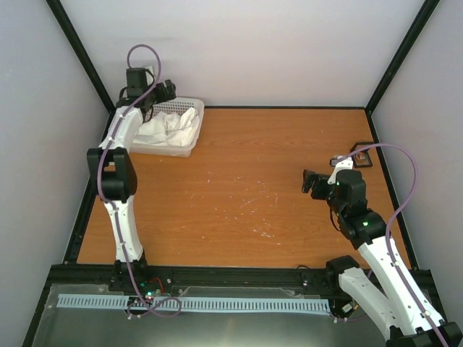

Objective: Pin the brooch onto the clothing

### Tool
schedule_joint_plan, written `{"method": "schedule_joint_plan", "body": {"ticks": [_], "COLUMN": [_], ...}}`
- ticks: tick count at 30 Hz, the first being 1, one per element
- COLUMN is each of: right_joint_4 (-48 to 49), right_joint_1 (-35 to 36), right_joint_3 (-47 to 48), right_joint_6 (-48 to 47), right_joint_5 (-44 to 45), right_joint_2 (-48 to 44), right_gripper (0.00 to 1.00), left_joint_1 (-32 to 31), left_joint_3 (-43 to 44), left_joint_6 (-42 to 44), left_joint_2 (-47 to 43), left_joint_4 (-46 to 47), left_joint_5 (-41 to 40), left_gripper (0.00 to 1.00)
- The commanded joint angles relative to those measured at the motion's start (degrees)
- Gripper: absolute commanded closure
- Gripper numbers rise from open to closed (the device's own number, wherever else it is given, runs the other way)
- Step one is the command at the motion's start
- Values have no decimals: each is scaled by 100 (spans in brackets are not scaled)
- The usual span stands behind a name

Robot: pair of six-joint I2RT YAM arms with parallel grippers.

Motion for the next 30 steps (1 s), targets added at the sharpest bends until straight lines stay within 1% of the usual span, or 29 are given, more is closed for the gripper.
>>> {"method": "schedule_joint_plan", "body": {"ticks": [1,6,8,11,12,13,14,16,19,21,22,24,27,30], "right_joint_4": [125,107,69,36,28,26,14,-11,-4,9,14,1,1,2], "right_joint_1": [40,40,45,44,45,45,40,45,45,38,44,40,45,42], "right_joint_3": [-47,-40,-17,6,4,5,4,24,13,-1,0,3,11,8], "right_joint_6": [79,71,78,82,88,93,101,113,111,122,127,124,123,134], "right_joint_5": [370,541,592,653,671,688,710,727,735,744,745,754,786,828], "right_joint_2": [-10,110,146,154,148,137,124,104,68,74,79,98,109,107], "right_gripper": [0,0,0,0,0,0,0,0,0,0,0,0,0,0], "left_joint_1": [145,155,155,225,285,371,447,559,602,601,599,596,577,488], "left_joint_3": [1041,1040,986,1090,1062,1054,1086,1167,1181,1272,1356,1526,1545,1418], "left_joint_6": [276,506,542,459,419,378,354,354,508,578,594,555,451,355], "left_joint_2": [1021,1526,1657,1908,1956,2003,2031,2005,1702,1373,1203,806,21,-817], "left_joint_4": [-1527,-1683,-1643,-1862,-1876,-1900,-1953,-2066,-2027,-2042,-2067,-2113,-2058,-1937], "left_joint_5": [248,204,-92,-612,-638,-618,-596,-654,-725,-626,-514,-210,381,1160], "left_gripper": [0,0,0,0,3,7,13,27,52,71,76,84,93,98]}}
